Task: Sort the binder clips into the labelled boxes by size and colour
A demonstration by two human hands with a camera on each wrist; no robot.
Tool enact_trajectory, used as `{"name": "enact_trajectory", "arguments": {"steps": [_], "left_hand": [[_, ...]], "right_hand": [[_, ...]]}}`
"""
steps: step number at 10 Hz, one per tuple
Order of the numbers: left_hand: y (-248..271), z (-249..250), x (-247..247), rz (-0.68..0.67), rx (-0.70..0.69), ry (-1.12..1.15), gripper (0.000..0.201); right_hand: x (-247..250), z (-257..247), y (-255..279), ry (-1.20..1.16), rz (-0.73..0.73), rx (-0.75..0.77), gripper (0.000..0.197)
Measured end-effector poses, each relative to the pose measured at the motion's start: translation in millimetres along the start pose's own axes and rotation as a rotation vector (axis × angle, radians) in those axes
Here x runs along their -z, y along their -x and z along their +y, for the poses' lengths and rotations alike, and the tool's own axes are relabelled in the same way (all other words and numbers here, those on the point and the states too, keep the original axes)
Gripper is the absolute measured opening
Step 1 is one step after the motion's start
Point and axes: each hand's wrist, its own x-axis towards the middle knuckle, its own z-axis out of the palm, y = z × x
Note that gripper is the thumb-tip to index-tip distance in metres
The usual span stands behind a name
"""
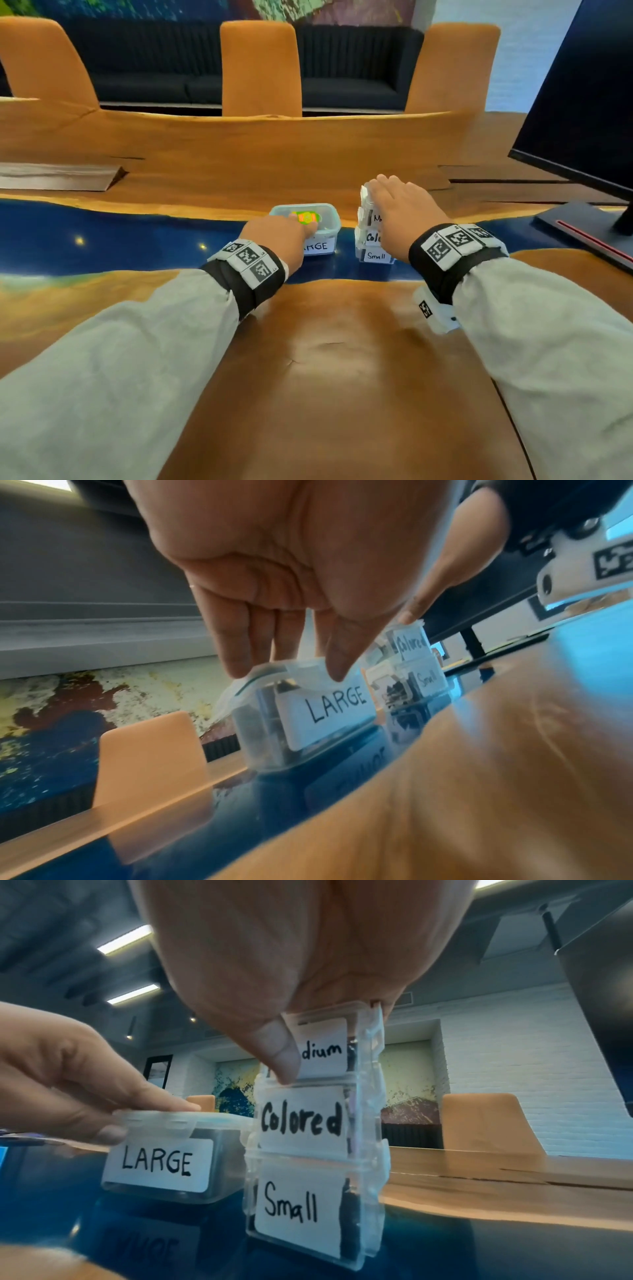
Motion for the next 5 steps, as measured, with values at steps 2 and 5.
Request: {"name": "enact_trajectory", "arguments": {"steps": [2,5], "left_hand": [[-4.9,-3.8,1.5,-0.140,0.044,0.159,0.071],[-6.4,-16.6,49.9,-0.371,-0.046,0.223,0.076]], "right_hand": [[4.7,0.1,2.9,-0.002,-0.107,0.014,0.092],[31.3,-0.5,-2.5,-0.127,-0.375,-0.053,0.106]]}}
